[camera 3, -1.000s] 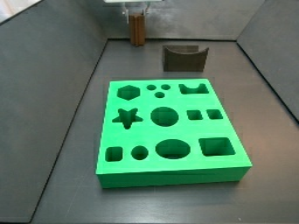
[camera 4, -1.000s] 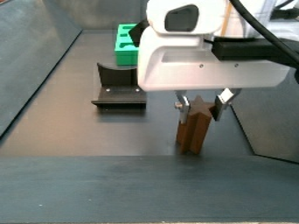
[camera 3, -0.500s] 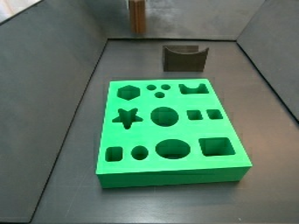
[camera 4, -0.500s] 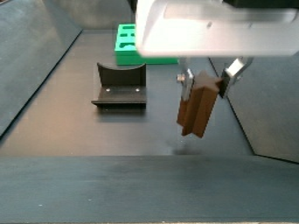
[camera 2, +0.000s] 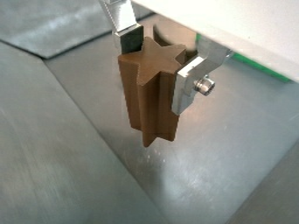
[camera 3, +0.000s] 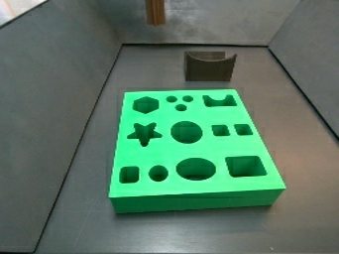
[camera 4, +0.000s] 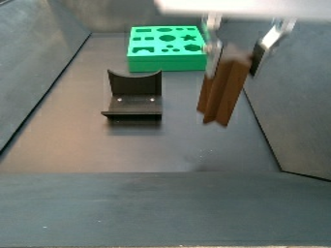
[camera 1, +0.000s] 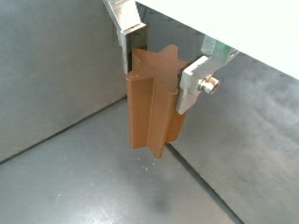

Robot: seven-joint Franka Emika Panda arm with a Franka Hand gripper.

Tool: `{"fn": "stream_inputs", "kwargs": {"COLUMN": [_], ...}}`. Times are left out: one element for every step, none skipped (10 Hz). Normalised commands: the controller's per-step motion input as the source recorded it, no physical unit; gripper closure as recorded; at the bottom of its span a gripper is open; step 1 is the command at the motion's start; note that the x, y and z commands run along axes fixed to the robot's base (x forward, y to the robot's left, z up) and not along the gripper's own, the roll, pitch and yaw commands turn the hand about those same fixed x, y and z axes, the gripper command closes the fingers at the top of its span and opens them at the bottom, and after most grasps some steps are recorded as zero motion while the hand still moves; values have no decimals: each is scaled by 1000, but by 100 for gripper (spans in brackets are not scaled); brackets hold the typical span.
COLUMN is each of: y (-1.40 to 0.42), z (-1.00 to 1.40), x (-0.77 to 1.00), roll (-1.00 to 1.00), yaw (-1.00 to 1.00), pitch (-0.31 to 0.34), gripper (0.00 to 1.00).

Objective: Pick up the star object. Move up. Move to above the board. Insert the star object.
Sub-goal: Move to above the board.

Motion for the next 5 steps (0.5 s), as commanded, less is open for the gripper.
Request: {"fn": "stream_inputs", "kwargs": {"y": [-143,-128,-93,-59,-26], "z": [1000,1000,818,639,404], "x": [-44,-41,-24,-7,13], "roll": [-79,-62,-46,-32,-17], "yaw": [23,21,22,21,19], "pitch": [-6,11,29,49,78], "gripper": [100,100,100,100,100]}}
